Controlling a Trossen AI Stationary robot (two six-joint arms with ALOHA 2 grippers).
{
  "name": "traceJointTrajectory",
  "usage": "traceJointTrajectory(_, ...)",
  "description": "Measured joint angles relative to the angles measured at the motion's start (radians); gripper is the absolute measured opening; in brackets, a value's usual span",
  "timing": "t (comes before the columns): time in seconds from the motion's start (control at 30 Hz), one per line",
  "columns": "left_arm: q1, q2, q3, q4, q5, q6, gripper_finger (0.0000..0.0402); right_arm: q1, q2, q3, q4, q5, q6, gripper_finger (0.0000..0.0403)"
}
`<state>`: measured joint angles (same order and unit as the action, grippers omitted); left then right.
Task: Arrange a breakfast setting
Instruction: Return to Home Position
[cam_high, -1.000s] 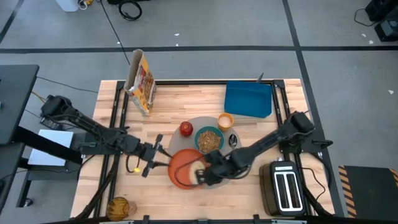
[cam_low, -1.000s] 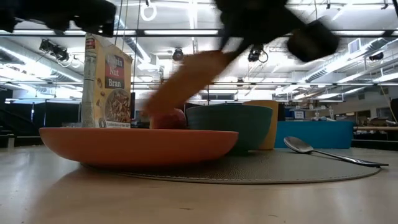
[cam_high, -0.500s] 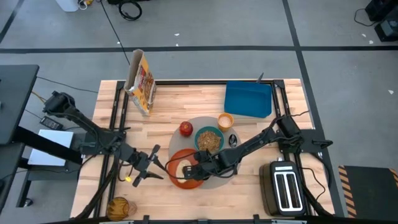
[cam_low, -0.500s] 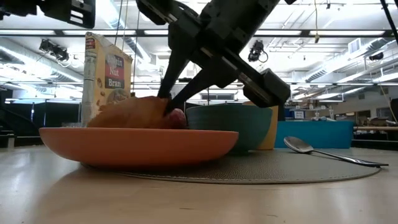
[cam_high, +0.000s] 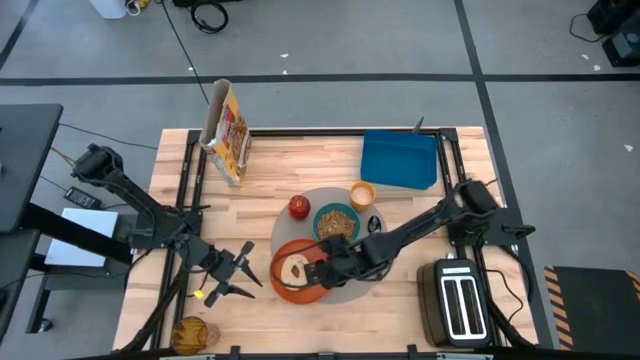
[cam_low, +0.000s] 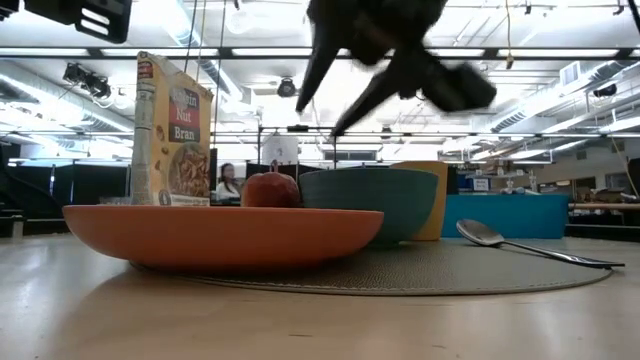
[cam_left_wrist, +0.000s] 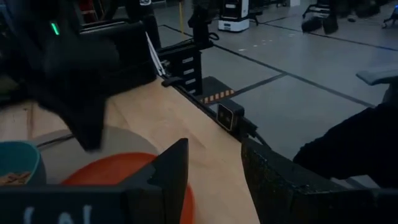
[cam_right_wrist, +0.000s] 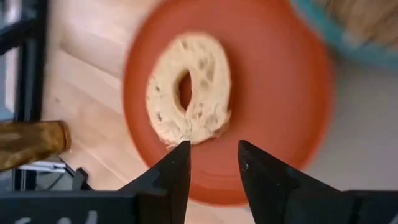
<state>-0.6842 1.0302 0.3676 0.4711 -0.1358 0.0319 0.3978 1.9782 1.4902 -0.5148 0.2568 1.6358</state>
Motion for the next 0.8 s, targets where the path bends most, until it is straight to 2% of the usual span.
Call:
traceJointTrajectory(0.1,0.001,0.000,0.000,0.007,0.000,-0.002,0.0157,0.020,-0.087,0.000,-0.076,0.072,-0.131,0.0140)
traceJointTrajectory(0.17,0.010,0.000,0.000,0.033,-0.009,-0.002,0.0157,0.034,-0.145,0.000,-0.104,0.107,-0.274,0.0138)
traceJointTrajectory(0.33,0.065,0.000,0.000,0.135,-0.028,-0.035,0.0157,0.065,-0.213,0.001,-0.069,0.120,-0.665,0.0114)
traceJointTrajectory(0.47,0.119,0.011,0.000,0.151,-0.028,-0.055,0.0157,0.086,-0.181,0.001,0.022,0.105,-0.897,0.0068)
traceJointTrajectory(0.6,0.189,0.057,0.000,0.193,-0.027,-0.075,0.0157,0.079,-0.093,0.000,0.116,0.057,-1.036,0.0012)
traceJointTrajectory(0.67,0.225,0.089,0.000,0.220,-0.028,-0.085,0.0157,0.065,-0.043,-0.001,0.189,0.043,-1.111,0.0010)
traceJointTrajectory(0.8,0.296,0.129,-0.001,0.226,-0.028,-0.092,0.0157,0.027,0.019,-0.002,0.300,-0.087,-1.286,0.0020)
